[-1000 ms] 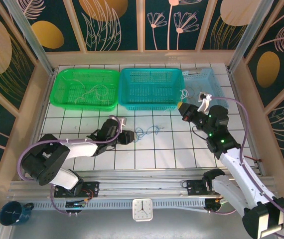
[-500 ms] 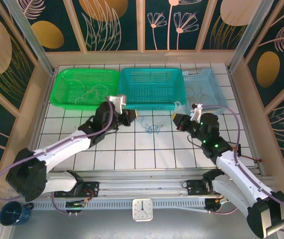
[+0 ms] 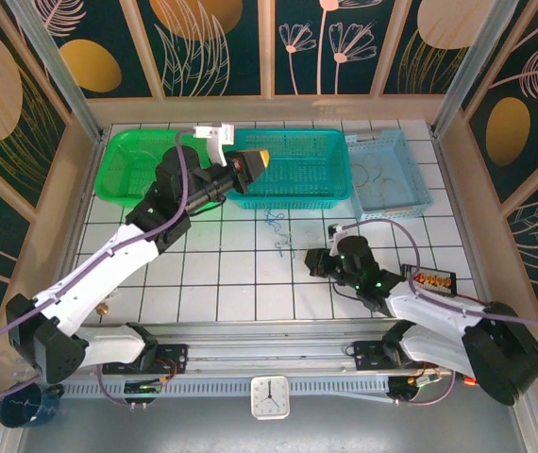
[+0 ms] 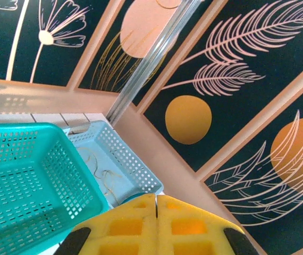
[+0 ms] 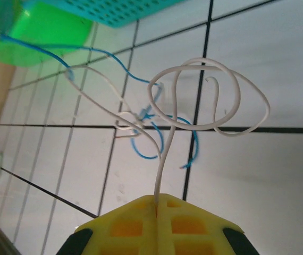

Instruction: Untangle the cables

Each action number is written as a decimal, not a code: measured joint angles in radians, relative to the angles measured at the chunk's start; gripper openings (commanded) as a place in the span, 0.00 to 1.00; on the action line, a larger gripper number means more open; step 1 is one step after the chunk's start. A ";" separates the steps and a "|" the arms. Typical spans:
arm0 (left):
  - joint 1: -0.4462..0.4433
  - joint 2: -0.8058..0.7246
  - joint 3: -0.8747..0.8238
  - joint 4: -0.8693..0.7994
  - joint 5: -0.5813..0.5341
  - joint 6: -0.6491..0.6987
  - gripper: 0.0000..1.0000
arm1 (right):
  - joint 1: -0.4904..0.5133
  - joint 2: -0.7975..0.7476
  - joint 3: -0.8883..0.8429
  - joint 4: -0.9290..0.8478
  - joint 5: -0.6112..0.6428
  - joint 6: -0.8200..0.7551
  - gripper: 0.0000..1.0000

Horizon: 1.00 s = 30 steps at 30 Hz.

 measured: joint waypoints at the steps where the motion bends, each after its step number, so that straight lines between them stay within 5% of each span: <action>1: 0.000 0.001 0.007 -0.006 0.005 0.000 0.00 | 0.003 0.021 0.005 0.000 0.004 -0.005 0.29; 4: 0.000 0.002 0.015 -0.014 0.019 -0.001 0.00 | 0.009 0.047 0.024 -0.005 0.013 -0.033 0.49; 8: 0.000 0.002 0.019 -0.023 0.032 -0.001 0.00 | 0.009 0.032 0.065 -0.017 0.027 -0.076 0.59; 21: 0.000 0.002 0.053 -0.029 0.081 -0.037 0.00 | 0.008 -0.079 0.092 -0.043 0.048 -0.244 0.66; 30: 0.000 0.002 0.076 -0.015 0.121 -0.093 0.00 | 0.008 0.102 0.131 0.113 0.049 -0.336 0.67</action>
